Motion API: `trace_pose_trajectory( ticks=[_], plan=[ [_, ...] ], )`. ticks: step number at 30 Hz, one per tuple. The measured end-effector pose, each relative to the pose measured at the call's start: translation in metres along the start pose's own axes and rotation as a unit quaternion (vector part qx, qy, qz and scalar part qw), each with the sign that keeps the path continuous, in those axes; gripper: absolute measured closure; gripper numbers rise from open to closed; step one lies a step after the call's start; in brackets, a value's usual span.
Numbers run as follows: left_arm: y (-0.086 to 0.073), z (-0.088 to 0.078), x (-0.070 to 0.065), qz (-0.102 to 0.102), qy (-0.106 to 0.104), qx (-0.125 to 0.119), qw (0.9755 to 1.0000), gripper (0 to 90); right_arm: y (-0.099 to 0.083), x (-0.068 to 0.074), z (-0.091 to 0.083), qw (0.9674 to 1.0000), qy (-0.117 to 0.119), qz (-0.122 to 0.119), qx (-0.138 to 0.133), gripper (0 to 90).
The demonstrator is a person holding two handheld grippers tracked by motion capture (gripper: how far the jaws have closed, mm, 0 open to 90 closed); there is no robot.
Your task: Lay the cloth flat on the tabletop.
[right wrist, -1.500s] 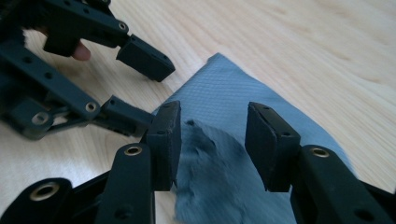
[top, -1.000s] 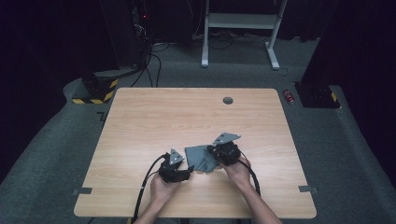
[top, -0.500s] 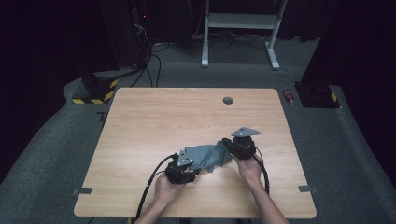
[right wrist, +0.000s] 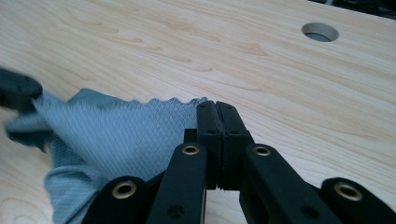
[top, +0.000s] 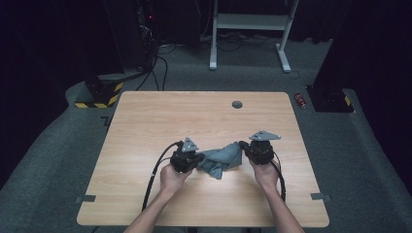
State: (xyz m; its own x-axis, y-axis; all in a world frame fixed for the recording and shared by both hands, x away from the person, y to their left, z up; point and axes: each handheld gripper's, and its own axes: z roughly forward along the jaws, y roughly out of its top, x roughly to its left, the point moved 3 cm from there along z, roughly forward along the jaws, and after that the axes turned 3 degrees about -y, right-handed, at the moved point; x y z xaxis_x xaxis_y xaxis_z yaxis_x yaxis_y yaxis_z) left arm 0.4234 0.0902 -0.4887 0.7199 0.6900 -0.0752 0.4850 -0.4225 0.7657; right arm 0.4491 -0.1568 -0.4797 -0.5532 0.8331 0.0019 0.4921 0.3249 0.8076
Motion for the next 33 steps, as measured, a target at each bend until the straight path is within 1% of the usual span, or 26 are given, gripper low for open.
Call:
trace_pose_trajectory(
  ticks=[3,5,6,10,11,13,15,16,17,18,20,21,22,24,26,28,29,30,31,32,33],
  plan=[
    [0.012,0.004,0.009,-0.004,0.012,0.0,0.9999,89.8,0.001,-0.005,0.003,0.9999,-0.013,0.0,0.004,89.2],
    [0.019,0.011,0.017,-0.012,0.02,0.003,0.9997,89.6,0.003,-0.008,0.005,0.9998,-0.02,0.001,0.007,89.1],
    [0.022,0.015,0.02,-0.011,0.028,0.004,0.9996,89.5,0.004,-0.01,0.007,0.9997,-0.024,0.001,0.008,89.1],
    [0.026,0.031,0.029,-0.016,0.052,0.015,0.9984,87.6,0.003,-0.019,0.02,0.9988,-0.042,0.013,0.021,89.1],
    [0.025,0.035,0.032,-0.023,0.055,0.018,0.9981,86.1,0.001,-0.021,0.023,0.9985,-0.046,0.016,0.026,89.1],
    [0.023,0.039,0.034,-0.035,0.049,0.026,0.9979,80.7,-0.004,-0.025,0.033,0.9971,-0.056,0.023,0.046,89.0],
    [0.019,0.039,0.034,-0.036,0.048,0.03,0.9978,72.6,-0.01,-0.03,0.043,0.9955,-0.063,0.03,0.064,88.9],
    [0.017,0.037,0.033,-0.036,0.05,0.026,0.9978,67.7,-0.011,-0.031,0.045,0.9951,-0.063,0.034,0.069,88.8],
    [0.016,0.034,0.032,-0.038,0.05,0.022,0.9978,63.1,-0.012,-0.032,0.047,0.9949,-0.065,0.032,0.07,88.8],
    [0.013,0.029,0.03,-0.041,0.045,0.018,0.998,59.3,-0.012,-0.032,0.048,0.9946,-0.066,0.036,0.072,88.7],
    [0.01,0.02,0.028,-0.047,0.034,0.008,0.9983,53.3,-0.013,-0.031,0.049,0.9946,-0.068,0.032,0.073,88.0],
    [0.007,0.016,0.025,-0.05,0.025,0.005,0.9984,51.5,-0.013,-0.031,0.049,0.9944,-0.068,0.032,0.074,86.6],
    [0.004,0.012,0.022,-0.048,0.018,0.004,0.9987,49.8,-0.013,-0.031,0.049,0.9944,-0.068,0.031,0.075,83.0],
    [-0.003,0.006,0.013,-0.034,0.012,0.008,0.9993,47.4,-0.012,-0.029,0.045,0.9948,-0.062,0.04,0.071,78.5],
    [-0.01,0.004,0.005,-0.023,0.016,0.016,0.9995,46.7,-0.009,-0.025,0.037,0.9961,-0.055,0.037,0.057,75.4],
    [-0.015,0.006,0.002,-0.02,0.021,0.024,0.9993,46.5,-0.006,-0.014,0.026,0.9981,-0.039,0.029,0.037,73.7],
    [-0.018,0.008,0.001,-0.023,0.024,0.029,0.999,46.8,-0.006,-0.007,0.021,0.999,-0.026,0.019,0.03,73.3],
    [-0.019,0.01,0.001,-0.024,0.025,0.033,0.9988,47.3,-0.005,0.003,0.016,0.9996,-0.009,0.001,0.025,72.8],
    [-0.021,0.014,0.001,-0.027,0.029,0.04,0.9984,48.2,-0.006,0.01,0.013,0.9997,0.002,-0.008,0.024,72.6],
    [-0.021,0.016,0.001,-0.027,0.031,0.044,0.9982,49.6,-0.008,0.021,0.01,0.9993,0.022,-0.019,0.022,72.2],
    [-0.022,0.018,0.001,-0.03,0.029,0.047,0.998,51.4,-0.009,0.027,0.008,0.9989,0.032,-0.025,0.021,71.8]
  ],
)
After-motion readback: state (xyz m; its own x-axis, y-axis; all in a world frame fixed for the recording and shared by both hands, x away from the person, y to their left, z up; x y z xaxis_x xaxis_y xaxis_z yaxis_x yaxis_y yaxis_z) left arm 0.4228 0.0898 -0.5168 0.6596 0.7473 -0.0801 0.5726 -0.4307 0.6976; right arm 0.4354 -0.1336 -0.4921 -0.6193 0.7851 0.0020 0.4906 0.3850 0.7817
